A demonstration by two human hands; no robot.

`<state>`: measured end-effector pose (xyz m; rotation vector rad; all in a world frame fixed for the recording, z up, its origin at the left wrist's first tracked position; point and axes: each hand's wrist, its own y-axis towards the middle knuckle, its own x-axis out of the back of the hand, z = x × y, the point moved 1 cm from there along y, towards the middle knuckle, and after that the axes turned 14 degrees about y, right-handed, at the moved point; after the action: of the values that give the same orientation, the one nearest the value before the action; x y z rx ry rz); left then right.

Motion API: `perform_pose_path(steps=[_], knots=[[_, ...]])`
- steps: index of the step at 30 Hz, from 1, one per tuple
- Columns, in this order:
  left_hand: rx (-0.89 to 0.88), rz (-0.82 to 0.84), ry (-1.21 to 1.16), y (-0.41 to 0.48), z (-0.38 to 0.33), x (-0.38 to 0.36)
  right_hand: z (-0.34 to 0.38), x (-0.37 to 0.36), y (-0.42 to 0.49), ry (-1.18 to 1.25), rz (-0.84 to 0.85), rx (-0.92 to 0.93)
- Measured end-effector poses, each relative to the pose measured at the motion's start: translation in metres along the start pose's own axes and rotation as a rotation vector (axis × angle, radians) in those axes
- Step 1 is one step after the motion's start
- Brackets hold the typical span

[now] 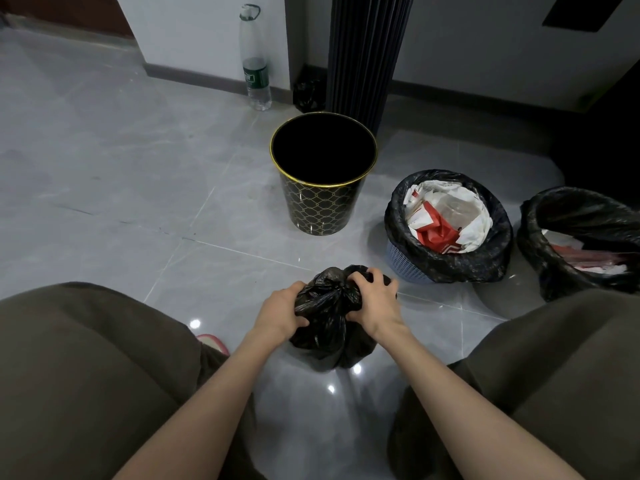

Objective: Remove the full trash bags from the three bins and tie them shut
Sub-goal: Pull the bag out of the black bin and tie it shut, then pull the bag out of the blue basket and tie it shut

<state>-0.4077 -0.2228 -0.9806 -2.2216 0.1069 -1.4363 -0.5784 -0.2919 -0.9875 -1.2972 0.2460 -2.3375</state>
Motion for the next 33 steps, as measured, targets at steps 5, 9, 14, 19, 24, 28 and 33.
perform_pose_path(steps=[5, 9, 14, 19, 24, 28, 33], knots=[[0.030, -0.078, 0.005, 0.025, 0.012, 0.018, 0.019, 0.003, 0.028, 0.059, -0.015, 0.050], [0.063, -0.170, -0.002, 0.055, 0.024, 0.038, 0.038, 0.006, 0.062, 0.113, -0.027, 0.090], [0.078, -0.240, 0.037, 0.098, 0.038, 0.061, 0.060, 0.007, 0.108, 0.106, -0.038, 0.128], [0.061, -0.270, 0.049, 0.132, 0.046, 0.082, 0.073, 0.011, 0.138, 0.139, -0.064, 0.148], [0.083, -0.276, 0.050, 0.143, 0.048, 0.093, 0.079, 0.009, 0.147, 0.193, -0.085, 0.178], [0.112, -0.265, 0.086, 0.137, 0.041, 0.090, 0.078, 0.010, 0.141, 0.243, -0.080, 0.178], [0.124, -0.355, 0.203, 0.122, 0.020, 0.098, 0.072, 0.023, 0.123, 0.296, -0.052, 0.178]])
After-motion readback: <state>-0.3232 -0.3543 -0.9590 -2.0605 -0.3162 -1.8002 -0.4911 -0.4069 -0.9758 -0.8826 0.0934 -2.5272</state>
